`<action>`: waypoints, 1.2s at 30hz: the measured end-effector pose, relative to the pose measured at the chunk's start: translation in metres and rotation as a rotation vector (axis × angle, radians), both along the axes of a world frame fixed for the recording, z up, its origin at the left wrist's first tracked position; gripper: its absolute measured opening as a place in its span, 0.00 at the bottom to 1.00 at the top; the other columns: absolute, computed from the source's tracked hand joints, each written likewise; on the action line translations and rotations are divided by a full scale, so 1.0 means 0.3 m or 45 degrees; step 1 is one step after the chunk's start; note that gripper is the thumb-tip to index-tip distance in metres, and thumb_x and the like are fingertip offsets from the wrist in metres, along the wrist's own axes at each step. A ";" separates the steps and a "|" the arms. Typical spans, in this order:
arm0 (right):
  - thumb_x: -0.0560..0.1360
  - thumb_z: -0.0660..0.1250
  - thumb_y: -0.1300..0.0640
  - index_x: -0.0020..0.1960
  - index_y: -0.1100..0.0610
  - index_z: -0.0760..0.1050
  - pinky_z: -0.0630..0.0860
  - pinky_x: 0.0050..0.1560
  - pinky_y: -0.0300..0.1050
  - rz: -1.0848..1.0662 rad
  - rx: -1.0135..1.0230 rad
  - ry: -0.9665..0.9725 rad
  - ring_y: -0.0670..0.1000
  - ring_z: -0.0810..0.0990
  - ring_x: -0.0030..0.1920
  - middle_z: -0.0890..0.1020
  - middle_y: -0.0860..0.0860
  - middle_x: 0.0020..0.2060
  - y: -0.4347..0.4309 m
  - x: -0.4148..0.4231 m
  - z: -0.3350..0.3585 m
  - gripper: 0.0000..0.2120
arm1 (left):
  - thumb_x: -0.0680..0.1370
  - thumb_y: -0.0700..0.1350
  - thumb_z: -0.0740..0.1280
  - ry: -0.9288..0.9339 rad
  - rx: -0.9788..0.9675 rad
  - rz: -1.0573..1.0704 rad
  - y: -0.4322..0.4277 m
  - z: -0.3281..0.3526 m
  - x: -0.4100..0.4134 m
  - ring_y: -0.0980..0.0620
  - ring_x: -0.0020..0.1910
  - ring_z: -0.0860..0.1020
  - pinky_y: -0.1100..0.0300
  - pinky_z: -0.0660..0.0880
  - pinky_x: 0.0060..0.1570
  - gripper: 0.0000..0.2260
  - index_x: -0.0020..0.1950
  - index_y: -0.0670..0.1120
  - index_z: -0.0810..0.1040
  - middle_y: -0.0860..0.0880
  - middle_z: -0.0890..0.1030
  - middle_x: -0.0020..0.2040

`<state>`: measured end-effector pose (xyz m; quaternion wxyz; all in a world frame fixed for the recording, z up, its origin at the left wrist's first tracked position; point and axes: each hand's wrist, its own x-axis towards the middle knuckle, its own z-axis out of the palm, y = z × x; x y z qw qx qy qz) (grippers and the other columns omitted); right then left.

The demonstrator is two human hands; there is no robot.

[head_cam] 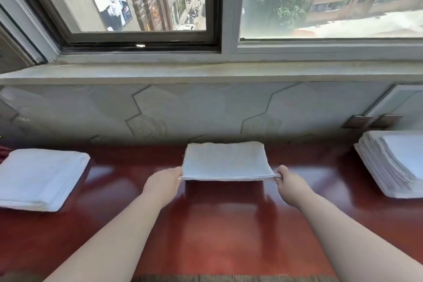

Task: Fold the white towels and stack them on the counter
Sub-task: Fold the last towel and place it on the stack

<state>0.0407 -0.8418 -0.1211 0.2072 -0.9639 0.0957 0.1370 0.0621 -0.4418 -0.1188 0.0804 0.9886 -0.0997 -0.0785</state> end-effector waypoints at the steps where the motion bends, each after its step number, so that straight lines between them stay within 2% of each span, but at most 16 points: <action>1: 0.84 0.57 0.52 0.51 0.51 0.66 0.68 0.41 0.50 0.055 -0.063 0.058 0.62 0.78 0.49 0.81 0.56 0.47 -0.007 -0.029 -0.019 0.04 | 0.82 0.47 0.61 0.028 0.037 -0.034 0.002 -0.020 -0.028 0.43 0.56 0.80 0.51 0.74 0.50 0.08 0.59 0.54 0.76 0.51 0.82 0.56; 4: 0.79 0.61 0.53 0.56 0.48 0.73 0.76 0.51 0.49 0.277 -0.244 0.184 0.59 0.80 0.57 0.81 0.52 0.53 -0.014 -0.124 -0.058 0.07 | 0.81 0.47 0.63 0.084 0.217 -0.200 0.010 -0.063 -0.120 0.43 0.51 0.81 0.50 0.77 0.50 0.05 0.54 0.52 0.77 0.49 0.81 0.53; 7: 0.75 0.60 0.60 0.61 0.49 0.74 0.69 0.67 0.49 0.631 -0.500 0.147 0.57 0.73 0.67 0.77 0.48 0.63 -0.010 -0.214 -0.102 0.17 | 0.71 0.44 0.75 0.042 0.351 -0.453 -0.006 -0.120 -0.210 0.50 0.45 0.81 0.58 0.78 0.43 0.07 0.44 0.52 0.80 0.54 0.81 0.46; 9: 0.75 0.61 0.63 0.65 0.51 0.75 0.62 0.75 0.51 0.788 -0.563 0.177 0.56 0.67 0.73 0.70 0.49 0.75 -0.002 -0.277 -0.125 0.20 | 0.77 0.42 0.70 0.052 0.454 -0.629 -0.009 -0.195 -0.278 0.49 0.66 0.76 0.56 0.74 0.60 0.11 0.58 0.52 0.81 0.52 0.78 0.65; 10: 0.74 0.65 0.61 0.64 0.51 0.78 0.62 0.77 0.53 0.854 -0.583 0.169 0.57 0.67 0.75 0.69 0.50 0.76 0.002 -0.310 -0.137 0.19 | 0.81 0.40 0.63 0.125 0.494 -0.678 -0.006 -0.246 -0.314 0.47 0.75 0.68 0.52 0.68 0.69 0.15 0.67 0.49 0.77 0.49 0.70 0.76; 12: 0.61 0.79 0.56 0.49 0.50 0.85 0.75 0.69 0.55 0.883 -0.602 0.191 0.58 0.78 0.67 0.79 0.53 0.68 0.018 -0.368 -0.147 0.17 | 0.83 0.39 0.56 0.278 0.557 -0.638 -0.010 -0.299 -0.372 0.44 0.81 0.57 0.49 0.58 0.76 0.19 0.74 0.46 0.71 0.46 0.56 0.83; 13: 0.57 0.81 0.56 0.45 0.51 0.86 0.77 0.66 0.56 0.899 -0.643 0.174 0.58 0.81 0.65 0.81 0.55 0.66 0.027 -0.391 -0.150 0.17 | 0.83 0.39 0.56 0.303 0.558 -0.608 -0.015 -0.311 -0.395 0.44 0.81 0.55 0.49 0.56 0.77 0.20 0.74 0.46 0.70 0.45 0.53 0.84; 14: 0.61 0.79 0.56 0.49 0.52 0.85 0.72 0.71 0.58 0.926 -0.657 0.229 0.59 0.76 0.70 0.76 0.57 0.71 0.030 -0.416 -0.166 0.16 | 0.82 0.39 0.56 0.328 0.546 -0.564 -0.017 -0.320 -0.419 0.44 0.81 0.55 0.49 0.55 0.77 0.20 0.74 0.47 0.70 0.45 0.51 0.84; 16: 0.76 0.64 0.59 0.65 0.55 0.77 0.49 0.81 0.61 0.980 -0.665 0.271 0.61 0.53 0.82 0.54 0.60 0.82 0.013 -0.463 -0.236 0.18 | 0.81 0.43 0.57 0.387 0.513 -0.468 -0.027 -0.330 -0.455 0.43 0.81 0.55 0.48 0.54 0.78 0.21 0.74 0.47 0.70 0.44 0.49 0.84; 17: 0.77 0.59 0.59 0.67 0.56 0.74 0.40 0.80 0.62 0.961 -0.637 0.285 0.60 0.45 0.82 0.48 0.59 0.83 0.009 -0.472 -0.254 0.19 | 0.81 0.47 0.56 0.403 0.508 -0.437 -0.029 -0.333 -0.469 0.42 0.81 0.54 0.47 0.53 0.78 0.22 0.74 0.46 0.71 0.44 0.49 0.84; 20: 0.74 0.56 0.49 0.65 0.54 0.76 0.30 0.76 0.65 0.955 -0.587 0.304 0.60 0.41 0.82 0.46 0.57 0.83 0.014 -0.467 -0.264 0.23 | 0.80 0.58 0.52 0.335 0.457 -0.374 -0.050 -0.325 -0.482 0.42 0.81 0.55 0.44 0.51 0.79 0.28 0.72 0.46 0.75 0.43 0.52 0.84; 24: 0.78 0.47 0.42 0.70 0.51 0.70 0.26 0.76 0.53 0.747 -0.345 0.163 0.54 0.40 0.82 0.47 0.53 0.83 0.106 -0.387 -0.272 0.27 | 0.84 0.59 0.48 0.267 0.289 -0.266 -0.139 -0.325 -0.379 0.46 0.83 0.49 0.47 0.46 0.81 0.27 0.79 0.47 0.64 0.44 0.47 0.84; 27: 0.82 0.44 0.36 0.83 0.46 0.47 0.31 0.78 0.51 0.595 -0.232 0.137 0.52 0.31 0.80 0.34 0.51 0.82 0.188 -0.330 -0.335 0.32 | 0.85 0.61 0.48 0.300 0.148 -0.181 -0.237 -0.347 -0.257 0.47 0.83 0.40 0.49 0.39 0.81 0.30 0.84 0.51 0.48 0.48 0.38 0.84; 30: 0.79 0.39 0.31 0.78 0.43 0.25 0.29 0.77 0.59 0.663 -0.325 0.208 0.54 0.20 0.75 0.22 0.51 0.76 0.235 -0.338 -0.409 0.35 | 0.84 0.62 0.50 0.334 -0.036 0.041 -0.301 -0.390 -0.131 0.49 0.82 0.37 0.50 0.38 0.81 0.32 0.84 0.53 0.41 0.51 0.36 0.83; 32: 0.78 0.37 0.30 0.77 0.42 0.24 0.28 0.76 0.62 0.679 -0.336 0.260 0.55 0.18 0.74 0.21 0.52 0.75 0.234 -0.373 -0.450 0.36 | 0.84 0.63 0.51 0.396 -0.063 0.188 -0.297 -0.425 -0.047 0.47 0.82 0.37 0.50 0.38 0.80 0.34 0.84 0.53 0.41 0.51 0.36 0.84; 36: 0.78 0.40 0.29 0.81 0.41 0.33 0.34 0.78 0.65 0.684 -0.309 0.213 0.58 0.24 0.78 0.26 0.53 0.79 0.214 -0.404 -0.472 0.37 | 0.81 0.68 0.47 0.354 0.168 0.190 -0.265 -0.477 0.085 0.43 0.81 0.33 0.48 0.34 0.79 0.37 0.83 0.53 0.36 0.49 0.33 0.83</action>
